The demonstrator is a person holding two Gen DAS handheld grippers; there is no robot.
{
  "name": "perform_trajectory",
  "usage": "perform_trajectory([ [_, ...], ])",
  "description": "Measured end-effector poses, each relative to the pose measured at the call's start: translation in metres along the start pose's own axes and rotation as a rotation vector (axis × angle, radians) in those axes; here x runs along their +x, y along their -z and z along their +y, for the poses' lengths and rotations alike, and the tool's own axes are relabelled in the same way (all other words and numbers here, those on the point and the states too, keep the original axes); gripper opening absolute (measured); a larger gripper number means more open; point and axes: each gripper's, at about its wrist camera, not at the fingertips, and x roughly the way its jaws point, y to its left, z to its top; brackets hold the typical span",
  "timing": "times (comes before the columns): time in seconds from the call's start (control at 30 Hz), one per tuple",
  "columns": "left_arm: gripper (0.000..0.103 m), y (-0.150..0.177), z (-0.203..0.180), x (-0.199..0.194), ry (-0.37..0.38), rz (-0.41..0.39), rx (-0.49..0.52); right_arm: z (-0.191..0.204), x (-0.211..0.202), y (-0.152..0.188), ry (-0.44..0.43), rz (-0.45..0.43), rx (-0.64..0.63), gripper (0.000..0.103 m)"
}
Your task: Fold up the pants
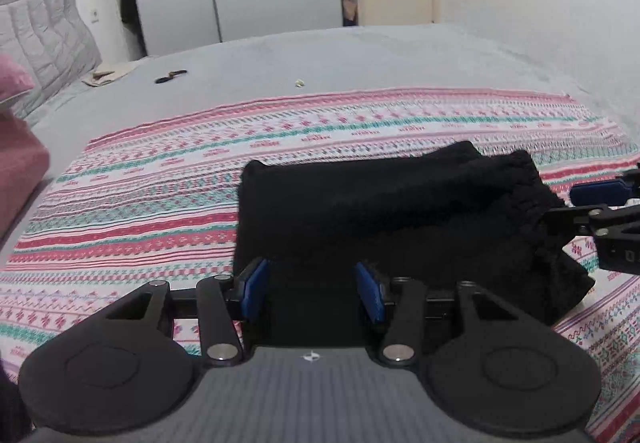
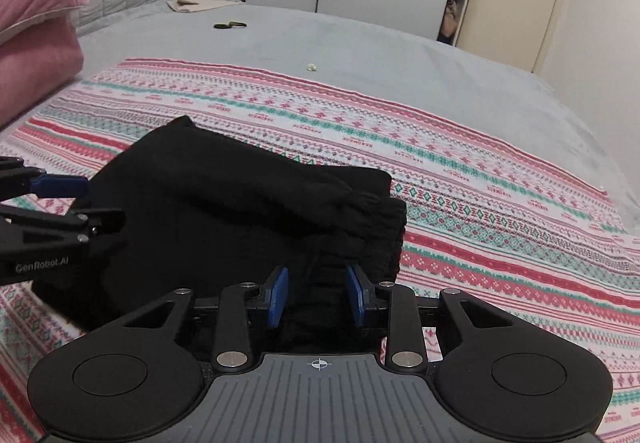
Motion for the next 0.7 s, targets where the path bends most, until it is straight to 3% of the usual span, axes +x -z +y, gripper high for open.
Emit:
perform_trajectory([
  [0.17,0.074,0.007,0.005,-0.029,0.000,0.008,-0.093,0.002,-0.027,0.001,0.016,-0.033,0.014,0.032],
  [0.4,0.075,0.024,-0.002,-0.082,0.029,-0.023,-0.105,0.019,-0.067,0.017,0.014,-0.060,0.022,0.032],
  [0.53,0.091,0.044,-0.004,-0.110,0.003,-0.039,-0.103,0.025,-0.100,0.031,0.019,-0.113,0.064,0.033],
  [0.7,0.093,0.079,0.001,-0.142,-0.029,-0.041,-0.118,0.030,-0.135,0.053,0.021,-0.158,0.103,0.036],
])
